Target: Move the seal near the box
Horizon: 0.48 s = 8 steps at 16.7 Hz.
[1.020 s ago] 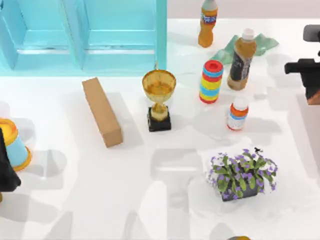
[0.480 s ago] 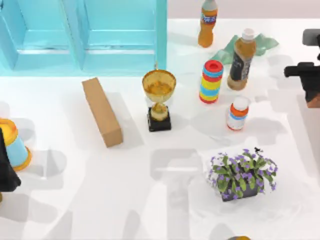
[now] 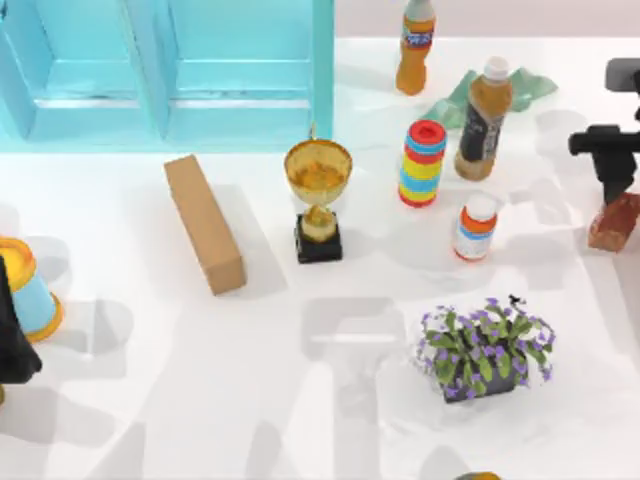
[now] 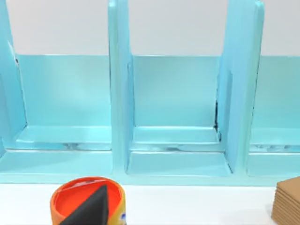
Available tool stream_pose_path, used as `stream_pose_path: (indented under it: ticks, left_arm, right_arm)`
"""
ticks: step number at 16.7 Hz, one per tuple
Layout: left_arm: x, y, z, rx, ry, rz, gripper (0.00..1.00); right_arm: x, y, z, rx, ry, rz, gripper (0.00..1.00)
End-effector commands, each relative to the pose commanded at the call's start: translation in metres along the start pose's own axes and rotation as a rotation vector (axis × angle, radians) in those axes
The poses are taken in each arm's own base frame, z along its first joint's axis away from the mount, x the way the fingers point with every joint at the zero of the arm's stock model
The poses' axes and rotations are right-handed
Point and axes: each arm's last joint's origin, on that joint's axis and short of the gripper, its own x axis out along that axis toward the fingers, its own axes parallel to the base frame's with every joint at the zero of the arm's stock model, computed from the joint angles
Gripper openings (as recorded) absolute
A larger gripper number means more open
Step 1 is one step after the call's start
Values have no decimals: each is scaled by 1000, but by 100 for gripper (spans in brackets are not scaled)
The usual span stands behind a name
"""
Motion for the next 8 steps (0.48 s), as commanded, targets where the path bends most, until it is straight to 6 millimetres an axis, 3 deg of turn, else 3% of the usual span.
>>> stream_pose_path:
  ticks: [2,8]
  left_arm:
    - [0,0,0,0,0,0,100]
    - [0,0,0,0,0,0,100]
  right_arm:
    - [0,0,0,0,0,0,98]
    - [0,0,0,0,0,0,100]
